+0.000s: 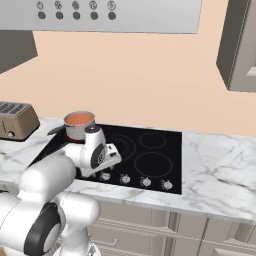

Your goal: Wait until the marinara sauce is simmered to a deep red color and then turn off the stove.

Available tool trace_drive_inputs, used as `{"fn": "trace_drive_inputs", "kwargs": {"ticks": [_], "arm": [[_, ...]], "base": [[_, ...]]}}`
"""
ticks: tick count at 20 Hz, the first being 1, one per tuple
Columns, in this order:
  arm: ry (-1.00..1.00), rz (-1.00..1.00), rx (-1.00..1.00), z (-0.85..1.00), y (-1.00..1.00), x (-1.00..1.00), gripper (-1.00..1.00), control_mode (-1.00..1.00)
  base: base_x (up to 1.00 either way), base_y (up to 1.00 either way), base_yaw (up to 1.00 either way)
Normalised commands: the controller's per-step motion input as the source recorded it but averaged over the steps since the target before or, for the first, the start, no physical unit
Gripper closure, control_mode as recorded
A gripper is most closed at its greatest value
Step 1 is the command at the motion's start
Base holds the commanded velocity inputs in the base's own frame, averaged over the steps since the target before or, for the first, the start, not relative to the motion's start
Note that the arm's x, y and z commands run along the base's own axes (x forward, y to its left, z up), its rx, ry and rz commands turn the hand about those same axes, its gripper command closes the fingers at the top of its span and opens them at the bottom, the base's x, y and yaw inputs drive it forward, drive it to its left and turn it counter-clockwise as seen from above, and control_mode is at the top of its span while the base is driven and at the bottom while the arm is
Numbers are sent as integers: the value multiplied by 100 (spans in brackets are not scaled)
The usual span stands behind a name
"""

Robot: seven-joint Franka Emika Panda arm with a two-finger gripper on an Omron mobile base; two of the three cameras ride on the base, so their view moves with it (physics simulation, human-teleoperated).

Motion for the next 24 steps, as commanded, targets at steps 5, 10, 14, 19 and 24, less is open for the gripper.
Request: {"fn": "trace_drive_inputs", "kwargs": {"ticks": [5, 10, 14, 19, 24], "arm": [[0, 0, 0, -12, 0, 5, -100, -100], [0, 0, 0, -14, 0, 6, -100, -100], [0, 0, 0, -18, -1, 10, -100, -100], [3, 0, 0, -15, 0, 15, -100, -100], [3, 0, 0, -12, 0, 13, -100, -100]], "base": [[0, 0, 0], [0, 0, 0], [0, 0, 0], [0, 0, 0], [0, 0, 0]]}}
